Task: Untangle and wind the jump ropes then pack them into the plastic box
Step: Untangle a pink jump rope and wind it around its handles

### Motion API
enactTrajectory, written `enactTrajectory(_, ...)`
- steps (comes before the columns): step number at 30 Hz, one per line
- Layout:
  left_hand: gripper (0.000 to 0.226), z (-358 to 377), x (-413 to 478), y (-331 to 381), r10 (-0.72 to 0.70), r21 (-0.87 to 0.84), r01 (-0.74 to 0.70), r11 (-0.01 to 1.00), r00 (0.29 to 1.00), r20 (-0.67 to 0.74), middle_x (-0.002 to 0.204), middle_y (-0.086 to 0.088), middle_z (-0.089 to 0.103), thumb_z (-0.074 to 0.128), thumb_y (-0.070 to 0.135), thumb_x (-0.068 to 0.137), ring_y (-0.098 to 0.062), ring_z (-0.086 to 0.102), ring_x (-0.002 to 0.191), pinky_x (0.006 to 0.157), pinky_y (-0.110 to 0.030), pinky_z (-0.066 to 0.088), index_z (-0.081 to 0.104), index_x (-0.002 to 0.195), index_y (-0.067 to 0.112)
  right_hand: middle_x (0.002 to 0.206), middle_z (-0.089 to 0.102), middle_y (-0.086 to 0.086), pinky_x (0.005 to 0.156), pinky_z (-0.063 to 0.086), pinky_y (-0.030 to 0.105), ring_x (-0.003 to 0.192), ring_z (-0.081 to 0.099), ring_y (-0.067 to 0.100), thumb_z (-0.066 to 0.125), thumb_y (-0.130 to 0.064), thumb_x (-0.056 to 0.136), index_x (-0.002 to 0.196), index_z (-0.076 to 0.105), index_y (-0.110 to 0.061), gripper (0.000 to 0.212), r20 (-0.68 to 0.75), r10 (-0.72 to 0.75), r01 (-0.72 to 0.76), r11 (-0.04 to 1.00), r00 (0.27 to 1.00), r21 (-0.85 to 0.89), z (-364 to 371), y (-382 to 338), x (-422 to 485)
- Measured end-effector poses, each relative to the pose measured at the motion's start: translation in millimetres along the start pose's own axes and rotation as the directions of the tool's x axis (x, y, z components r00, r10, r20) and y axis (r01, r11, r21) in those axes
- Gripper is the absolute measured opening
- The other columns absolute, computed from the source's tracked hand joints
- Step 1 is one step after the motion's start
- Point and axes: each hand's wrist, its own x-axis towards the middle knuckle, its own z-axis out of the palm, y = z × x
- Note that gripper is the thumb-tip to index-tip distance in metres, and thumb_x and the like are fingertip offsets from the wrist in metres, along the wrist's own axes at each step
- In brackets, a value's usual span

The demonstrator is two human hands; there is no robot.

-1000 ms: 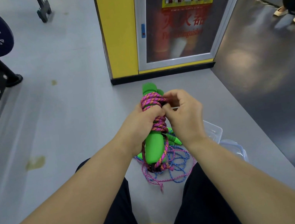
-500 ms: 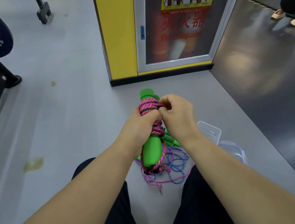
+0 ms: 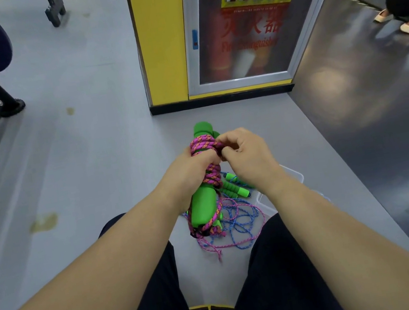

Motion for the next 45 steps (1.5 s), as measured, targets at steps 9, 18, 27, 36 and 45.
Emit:
enactTrajectory(9,0.01,2,-1,6,0.066,0.048,-0.065,0.997,0.998,-0.021,0.07,-0.009,0.052,0.052,0.003,0.083,-0.021,0.049,0.054,0.049,-0.026,0.048,0.053,0.08,0.012,0.09,0.065,0.009,0.078,0.053,0.038,0.085,0.061,0.022,0.05,-0.006,0.077,0.091,0.071,-0.018,0.028,-0.141,0.009,-0.006,1.0,0.99,0.025,11,1,-2)
enactTrajectory(18,0.006,-2,-3,5,-0.012,0.034,0.012,0.999,1.0,0.022,0.081,-0.016,0.05,0.052,0.004,0.084,-0.022,0.047,0.058,0.056,-0.029,0.045,0.053,0.085,0.009,0.073,0.061,-0.006,0.069,0.05,0.022,0.071,0.056,0.008,0.056,0.002,0.078,0.075,0.062,-0.022,0.025,-0.122,-0.025,0.04,0.991,0.992,0.127,4,2,-6)
enactTrajectory(27,0.013,3,-5,15,0.049,-0.013,-0.048,0.999,0.999,0.016,0.072,-0.009,0.053,0.051,0.004,0.087,-0.019,0.05,0.056,0.057,-0.028,0.047,0.052,0.082,0.016,0.076,0.066,0.006,0.074,0.057,0.045,0.072,0.064,0.02,0.064,-0.008,0.079,0.08,0.063,-0.021,0.012,-0.258,0.215,-0.079,0.889,0.942,0.452,12,5,-7)
enactTrajectory(36,0.012,3,-6,11,0.039,0.033,-0.038,0.999,0.999,-0.028,0.068,-0.007,0.052,0.053,0.005,0.086,-0.018,0.05,0.052,0.049,-0.024,0.047,0.051,0.079,0.015,0.066,0.06,-0.002,0.068,0.054,0.037,0.071,0.062,0.025,0.056,-0.009,0.083,0.083,0.067,-0.013,0.011,-0.206,0.084,-0.048,0.984,0.975,0.172,13,0,-6)
enactTrajectory(45,0.008,-1,-2,8,-0.051,-0.049,0.052,0.997,0.999,0.014,0.086,-0.017,0.049,0.052,0.004,0.084,-0.024,0.047,0.057,0.059,-0.032,0.047,0.052,0.092,0.006,0.071,0.06,0.004,0.062,0.044,0.03,0.069,0.055,0.019,0.059,-0.009,0.077,0.074,0.061,-0.007,0.004,-0.118,-0.169,0.151,0.978,0.979,-0.146,-3,10,-2)
